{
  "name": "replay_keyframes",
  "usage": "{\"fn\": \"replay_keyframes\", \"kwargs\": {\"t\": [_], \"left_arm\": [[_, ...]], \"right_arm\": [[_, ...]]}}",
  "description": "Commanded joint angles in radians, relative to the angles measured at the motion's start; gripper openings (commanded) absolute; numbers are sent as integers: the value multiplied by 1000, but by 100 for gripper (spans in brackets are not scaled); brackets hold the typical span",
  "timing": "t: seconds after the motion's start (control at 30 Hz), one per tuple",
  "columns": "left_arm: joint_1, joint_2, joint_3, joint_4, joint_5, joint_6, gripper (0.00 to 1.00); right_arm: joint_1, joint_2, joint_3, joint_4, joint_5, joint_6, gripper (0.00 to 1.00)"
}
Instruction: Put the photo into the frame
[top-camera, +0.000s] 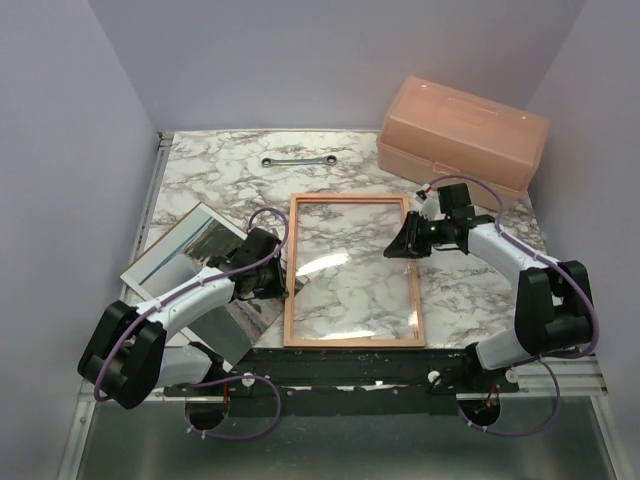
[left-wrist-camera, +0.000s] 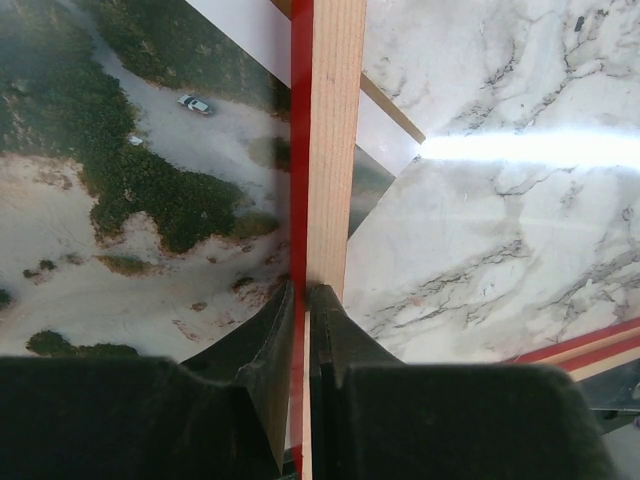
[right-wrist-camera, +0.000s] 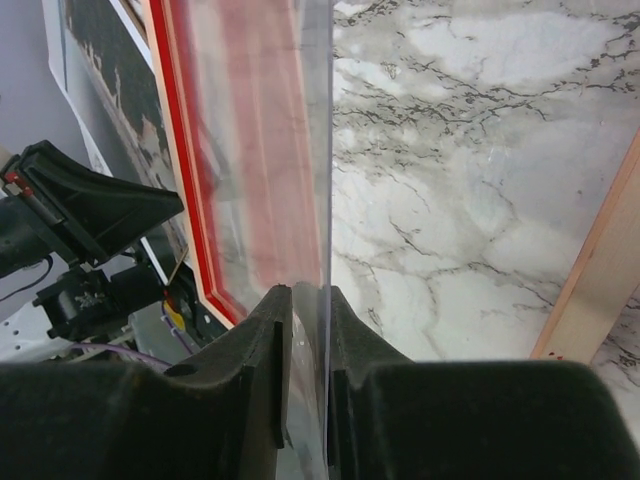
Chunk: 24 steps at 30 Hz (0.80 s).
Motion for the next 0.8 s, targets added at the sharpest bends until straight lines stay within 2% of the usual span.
{"fn": "replay_keyframes", "kwargs": {"t": [0.0, 0.4, 0.6, 0.77], "left_arm": [[4, 36, -22, -42, -69, 32, 12], [3, 39, -22, -44, -70, 32, 12], [3, 39, -23, -48, -72, 32, 12], [3, 41, -23, -49, -73, 33, 12]], "right_arm": [[9, -20, -33, 56, 21, -9, 26], [10, -3, -41, 40, 77, -22, 73], [22, -5, -44, 24, 108, -26, 87], [51, 7, -31, -28, 181, -27, 91]]}}
